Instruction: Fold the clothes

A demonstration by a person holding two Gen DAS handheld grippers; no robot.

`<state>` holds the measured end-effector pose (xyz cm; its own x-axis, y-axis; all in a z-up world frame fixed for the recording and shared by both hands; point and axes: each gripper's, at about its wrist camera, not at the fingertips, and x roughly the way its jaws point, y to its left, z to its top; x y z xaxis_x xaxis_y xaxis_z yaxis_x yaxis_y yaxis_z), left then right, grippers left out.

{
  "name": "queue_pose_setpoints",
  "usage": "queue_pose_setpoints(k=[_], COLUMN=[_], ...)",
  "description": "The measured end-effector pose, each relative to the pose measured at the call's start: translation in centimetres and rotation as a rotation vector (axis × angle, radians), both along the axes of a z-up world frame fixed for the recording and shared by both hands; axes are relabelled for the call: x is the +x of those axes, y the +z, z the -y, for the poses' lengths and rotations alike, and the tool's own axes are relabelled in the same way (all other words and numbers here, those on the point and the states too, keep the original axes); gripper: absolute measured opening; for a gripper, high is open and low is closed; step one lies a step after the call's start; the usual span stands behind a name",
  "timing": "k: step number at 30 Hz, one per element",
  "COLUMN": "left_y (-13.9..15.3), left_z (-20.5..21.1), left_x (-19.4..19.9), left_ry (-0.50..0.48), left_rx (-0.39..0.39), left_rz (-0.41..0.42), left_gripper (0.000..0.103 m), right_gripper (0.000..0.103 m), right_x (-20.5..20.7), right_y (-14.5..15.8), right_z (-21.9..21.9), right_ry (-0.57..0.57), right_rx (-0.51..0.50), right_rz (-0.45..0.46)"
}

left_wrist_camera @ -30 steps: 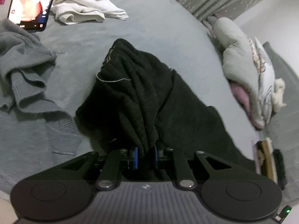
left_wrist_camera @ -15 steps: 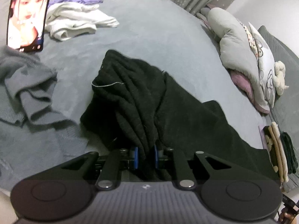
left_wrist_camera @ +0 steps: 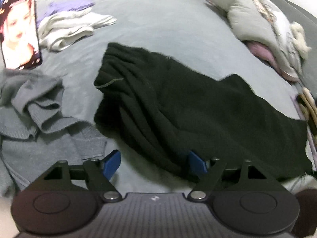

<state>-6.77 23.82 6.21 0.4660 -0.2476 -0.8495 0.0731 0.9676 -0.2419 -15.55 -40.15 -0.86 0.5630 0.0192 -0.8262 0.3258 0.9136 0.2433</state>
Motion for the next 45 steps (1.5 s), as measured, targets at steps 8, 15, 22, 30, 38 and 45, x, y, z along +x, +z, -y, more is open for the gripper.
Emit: queue_pose_setpoints(k=[8, 15, 22, 30, 38, 45], left_y=[3.0, 1.9, -1.7, -6.2, -5.2, -1.5], left_z=[4.1, 13.6, 20.7, 19.1, 18.0, 19.3], left_x=[-1.0, 0.7, 1.1, -1.0, -1.3, 0.8], left_ry=[-0.089, -0.325, -0.473, -0.561, -0.579, -0.58], left_rx=[0.017, -0.022, -0.008, -0.014, -0.041, -0.12], left_rz=[0.091, 0.102, 0.026, 0.026, 0.024, 0.057], left_gripper=[0.076, 0.066, 0.045, 0.033, 0.032, 0.056], right_gripper=[0.05, 0.05, 0.05, 0.05, 0.05, 0.051], right_x=[-0.1, 4.4, 9.1, 9.4, 7.6, 8.4], right_y=[3.8, 6.1, 4.2, -0.8, -0.4, 2.7], right_z=[-2.1, -9.6, -17.9, -22.4, -18.0, -9.2], right_ry=[0.053, 0.302, 0.535, 0.656, 0.602, 0.427], right_rx=[-0.106, -0.146, -0.097, -0.117, -0.058, -0.106], right_rz=[0.064, 0.117, 0.076, -0.041, -0.051, 0.015])
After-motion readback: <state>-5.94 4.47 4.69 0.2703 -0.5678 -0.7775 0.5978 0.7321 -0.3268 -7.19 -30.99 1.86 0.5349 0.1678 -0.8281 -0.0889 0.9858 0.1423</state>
